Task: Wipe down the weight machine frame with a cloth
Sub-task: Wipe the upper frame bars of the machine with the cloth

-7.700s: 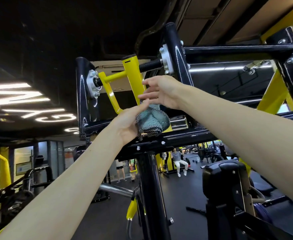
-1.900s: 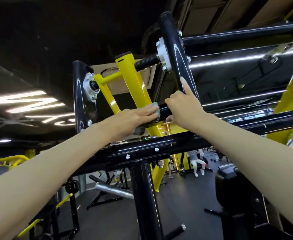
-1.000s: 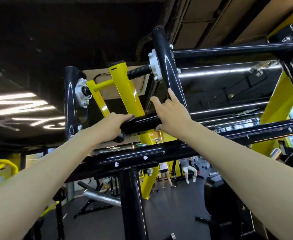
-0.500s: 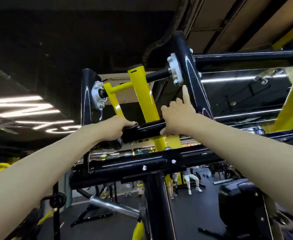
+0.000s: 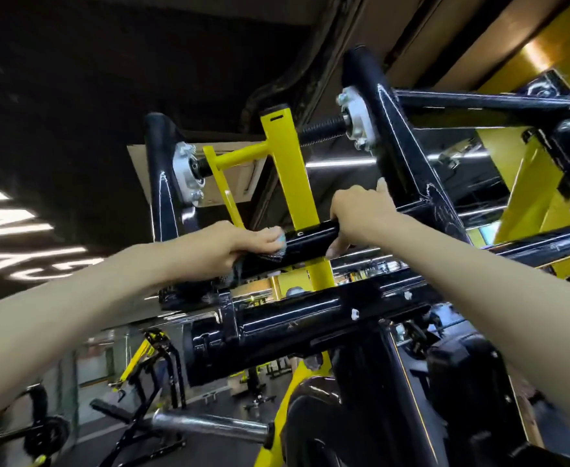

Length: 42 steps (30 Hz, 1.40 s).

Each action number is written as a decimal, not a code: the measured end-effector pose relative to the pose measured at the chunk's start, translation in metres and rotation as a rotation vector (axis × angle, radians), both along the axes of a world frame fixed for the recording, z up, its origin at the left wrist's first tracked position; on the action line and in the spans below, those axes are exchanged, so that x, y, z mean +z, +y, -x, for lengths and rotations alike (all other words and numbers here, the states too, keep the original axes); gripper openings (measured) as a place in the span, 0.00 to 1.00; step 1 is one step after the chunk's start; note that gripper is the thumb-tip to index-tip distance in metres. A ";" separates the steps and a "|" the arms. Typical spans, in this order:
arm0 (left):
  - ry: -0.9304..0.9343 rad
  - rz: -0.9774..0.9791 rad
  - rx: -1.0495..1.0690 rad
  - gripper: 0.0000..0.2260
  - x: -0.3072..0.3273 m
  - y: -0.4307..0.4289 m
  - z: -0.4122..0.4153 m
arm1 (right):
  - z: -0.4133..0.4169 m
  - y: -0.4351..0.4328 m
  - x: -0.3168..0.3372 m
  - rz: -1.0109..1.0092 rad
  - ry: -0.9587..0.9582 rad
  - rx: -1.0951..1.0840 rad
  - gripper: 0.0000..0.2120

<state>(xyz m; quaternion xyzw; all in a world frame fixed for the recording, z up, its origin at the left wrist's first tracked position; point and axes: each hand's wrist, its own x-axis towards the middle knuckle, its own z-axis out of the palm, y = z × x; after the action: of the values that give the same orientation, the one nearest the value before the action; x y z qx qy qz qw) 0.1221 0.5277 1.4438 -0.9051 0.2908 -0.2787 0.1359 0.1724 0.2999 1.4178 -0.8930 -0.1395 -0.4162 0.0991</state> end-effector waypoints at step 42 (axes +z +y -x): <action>-0.035 0.203 -0.063 0.25 0.001 -0.057 -0.020 | -0.010 -0.007 -0.013 0.197 -0.188 -0.059 0.34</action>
<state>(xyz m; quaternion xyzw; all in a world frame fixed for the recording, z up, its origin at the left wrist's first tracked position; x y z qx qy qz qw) 0.1417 0.4707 1.4451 -0.8997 0.2870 -0.3264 0.0399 0.1823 0.2927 1.4047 -0.8592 -0.1621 -0.4851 -0.0148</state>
